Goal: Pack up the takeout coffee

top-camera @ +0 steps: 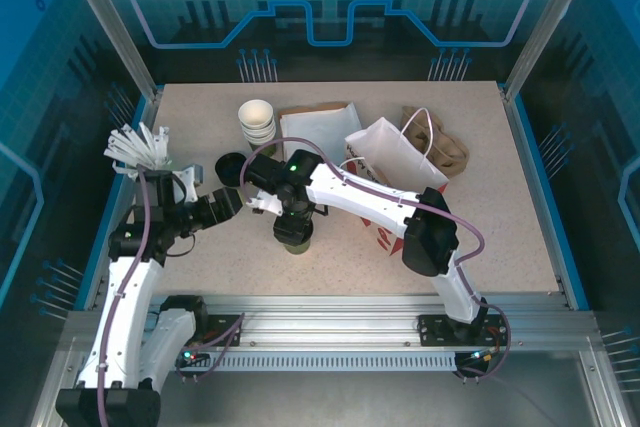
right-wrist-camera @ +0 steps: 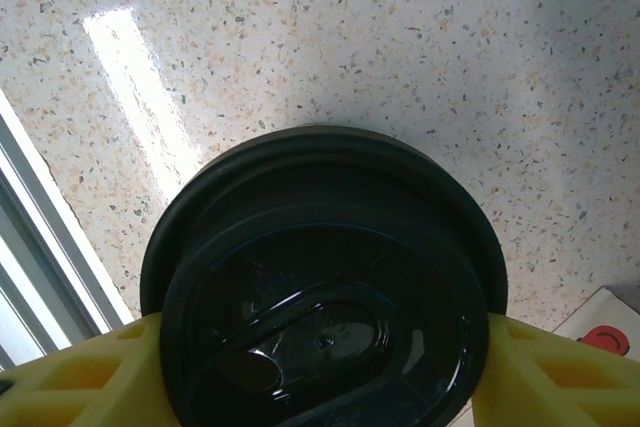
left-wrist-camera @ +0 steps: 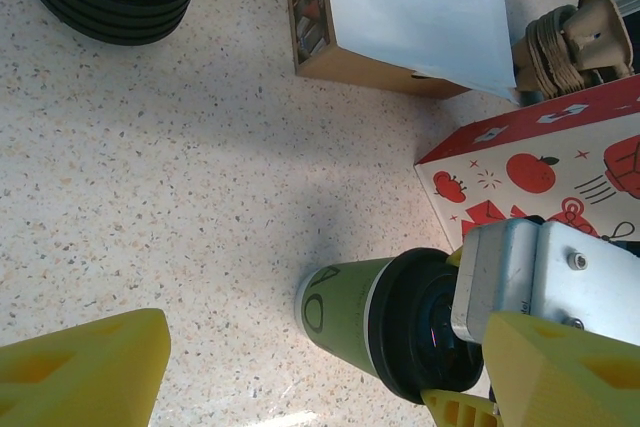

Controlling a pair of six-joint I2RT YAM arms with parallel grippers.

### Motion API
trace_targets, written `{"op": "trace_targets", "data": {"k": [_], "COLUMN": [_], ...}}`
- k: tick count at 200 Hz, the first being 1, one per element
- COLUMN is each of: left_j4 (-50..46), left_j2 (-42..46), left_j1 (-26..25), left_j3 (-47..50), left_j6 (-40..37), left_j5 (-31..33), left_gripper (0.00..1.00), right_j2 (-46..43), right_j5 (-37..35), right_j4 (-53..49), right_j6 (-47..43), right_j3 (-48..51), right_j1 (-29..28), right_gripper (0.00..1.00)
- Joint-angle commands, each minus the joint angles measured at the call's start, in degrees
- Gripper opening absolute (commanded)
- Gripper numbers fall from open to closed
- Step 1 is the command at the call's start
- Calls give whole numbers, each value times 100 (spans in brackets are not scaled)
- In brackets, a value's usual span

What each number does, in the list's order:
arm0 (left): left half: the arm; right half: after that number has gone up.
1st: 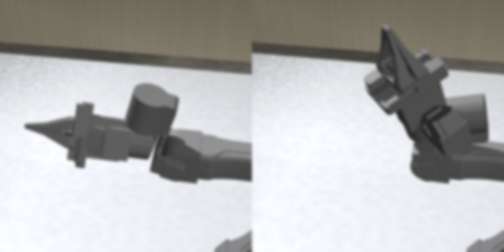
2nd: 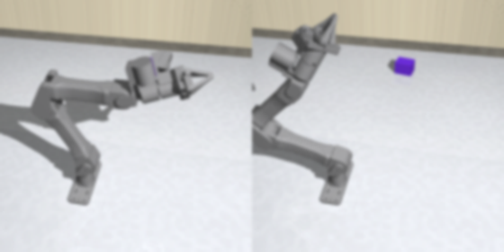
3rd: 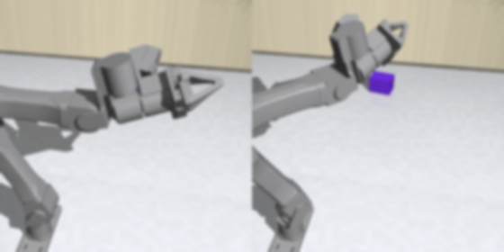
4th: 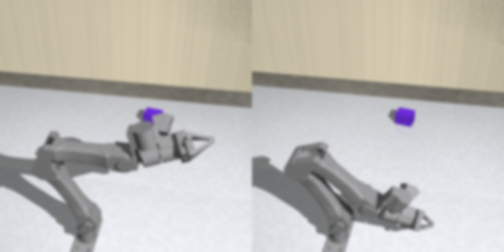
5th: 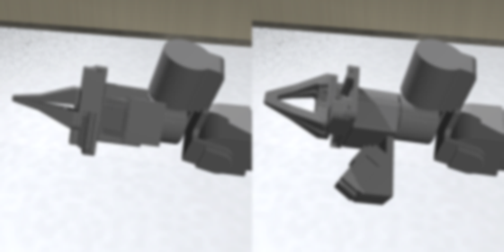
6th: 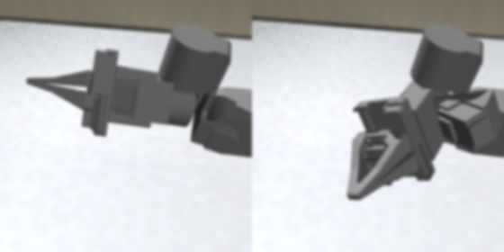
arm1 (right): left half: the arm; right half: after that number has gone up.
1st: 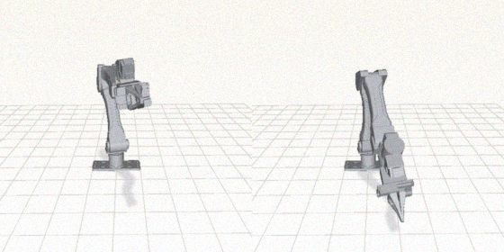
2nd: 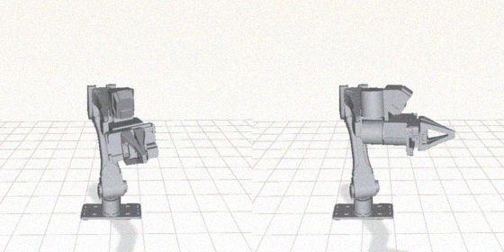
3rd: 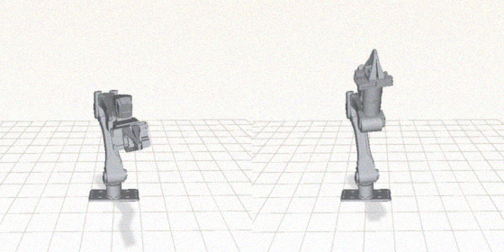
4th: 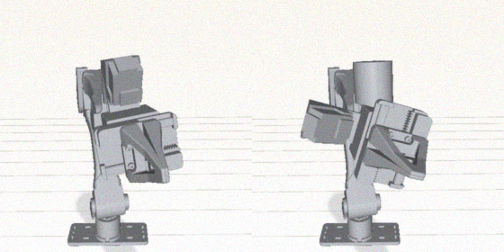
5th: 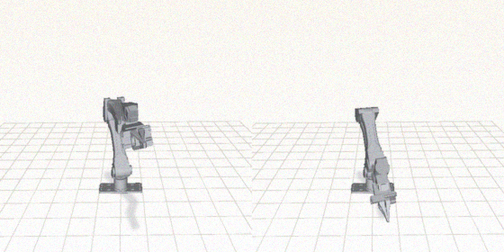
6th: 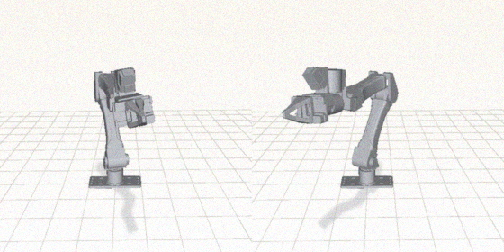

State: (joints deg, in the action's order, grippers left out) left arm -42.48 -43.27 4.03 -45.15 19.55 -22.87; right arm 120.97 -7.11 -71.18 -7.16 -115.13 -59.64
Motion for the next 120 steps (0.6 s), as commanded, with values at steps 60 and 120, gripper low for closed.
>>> {"op": "trace_targets", "data": {"k": [60, 120], "left_j4": [609, 1246], "left_j2": [240, 7], "left_j1": [36, -597], "left_j3": [-247, -854], "left_j6": [589, 1032], "left_j5": [-341, -57], "left_gripper": [82, 79], "right_j2": [-1707, -2776], "right_j5": [21, 365], "right_j4": [-407, -131], "right_j6": [35, 54], "right_j3": [-110, -1084], "right_j1": [62, 603], "right_gripper": [45, 42]}}
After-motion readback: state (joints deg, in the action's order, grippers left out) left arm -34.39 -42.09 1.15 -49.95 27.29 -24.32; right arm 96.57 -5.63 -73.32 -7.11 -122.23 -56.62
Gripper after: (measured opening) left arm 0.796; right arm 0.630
